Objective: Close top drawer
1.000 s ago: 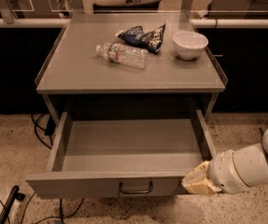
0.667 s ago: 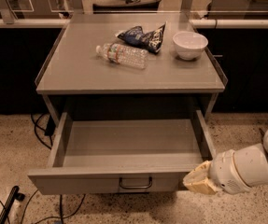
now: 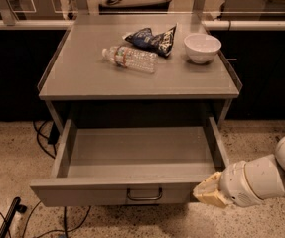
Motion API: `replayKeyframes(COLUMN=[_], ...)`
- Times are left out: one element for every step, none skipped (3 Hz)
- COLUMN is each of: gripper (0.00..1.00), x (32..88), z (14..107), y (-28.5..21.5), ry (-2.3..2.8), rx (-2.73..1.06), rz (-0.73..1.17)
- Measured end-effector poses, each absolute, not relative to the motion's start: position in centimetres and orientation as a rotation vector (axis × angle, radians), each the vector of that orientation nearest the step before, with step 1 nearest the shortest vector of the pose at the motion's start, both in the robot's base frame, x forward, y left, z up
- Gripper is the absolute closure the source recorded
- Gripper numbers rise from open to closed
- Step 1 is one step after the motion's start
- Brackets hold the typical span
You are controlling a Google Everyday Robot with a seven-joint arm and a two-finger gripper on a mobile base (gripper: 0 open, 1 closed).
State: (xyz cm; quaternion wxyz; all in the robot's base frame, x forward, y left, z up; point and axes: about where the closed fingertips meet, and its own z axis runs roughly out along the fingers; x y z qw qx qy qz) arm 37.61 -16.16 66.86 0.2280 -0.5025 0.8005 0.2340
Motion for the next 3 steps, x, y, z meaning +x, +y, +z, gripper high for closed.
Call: replayKeyframes(gripper=[0.11,0.0,0.01], x=[39.3,39.0,43.0], z=[64.8,65.0,65.8], y=[-17.0,-17.1,-16.1], ry=[2.27,2.27,2.23], rx=[-1.39,-1.39,-1.415], rz=[0.687,0.687,0.651])
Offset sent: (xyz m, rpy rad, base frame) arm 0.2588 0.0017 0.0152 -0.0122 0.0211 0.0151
